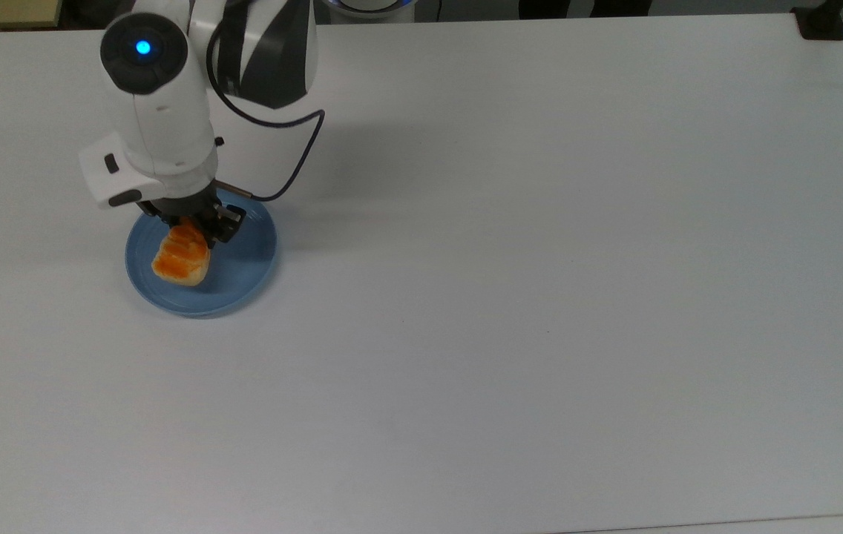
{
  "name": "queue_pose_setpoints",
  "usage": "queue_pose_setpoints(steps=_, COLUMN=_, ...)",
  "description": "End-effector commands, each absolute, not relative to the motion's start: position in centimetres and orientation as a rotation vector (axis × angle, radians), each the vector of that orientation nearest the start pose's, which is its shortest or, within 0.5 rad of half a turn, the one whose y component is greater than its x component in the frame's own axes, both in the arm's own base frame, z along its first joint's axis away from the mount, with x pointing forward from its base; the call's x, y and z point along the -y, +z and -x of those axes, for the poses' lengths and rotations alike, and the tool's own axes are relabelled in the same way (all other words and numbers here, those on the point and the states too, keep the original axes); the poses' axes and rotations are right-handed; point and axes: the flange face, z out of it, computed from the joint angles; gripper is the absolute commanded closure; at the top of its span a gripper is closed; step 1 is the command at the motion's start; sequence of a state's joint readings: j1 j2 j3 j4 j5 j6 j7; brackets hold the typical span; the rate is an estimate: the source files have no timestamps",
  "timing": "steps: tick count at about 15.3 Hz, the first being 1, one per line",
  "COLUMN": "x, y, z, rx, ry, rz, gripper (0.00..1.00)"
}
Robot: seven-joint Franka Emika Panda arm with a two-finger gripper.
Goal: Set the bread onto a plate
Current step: 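Lower the bread roll onto the plate and open the gripper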
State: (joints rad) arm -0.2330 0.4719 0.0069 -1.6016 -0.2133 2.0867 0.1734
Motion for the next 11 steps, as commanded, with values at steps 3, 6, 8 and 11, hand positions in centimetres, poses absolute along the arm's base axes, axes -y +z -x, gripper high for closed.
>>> queue_pose_setpoints(steps=3, x=16.2, y=33.8, z=-65.9, rx=-0.512, ry=-0.030, rz=3.321, gripper=0.54)
queue_pose_setpoints(steps=6, x=16.2, y=34.1, z=-65.9, rx=-0.564, ry=-0.031, rz=3.316, gripper=0.15)
queue_pose_setpoints(steps=8, x=16.3, y=34.5, z=-65.7, rx=-0.611, ry=-0.034, rz=3.325, gripper=0.00)
queue_pose_setpoints(steps=11, x=16.3, y=36.2, z=-65.2, rx=-0.613, ry=-0.005, rz=3.349, gripper=0.00)
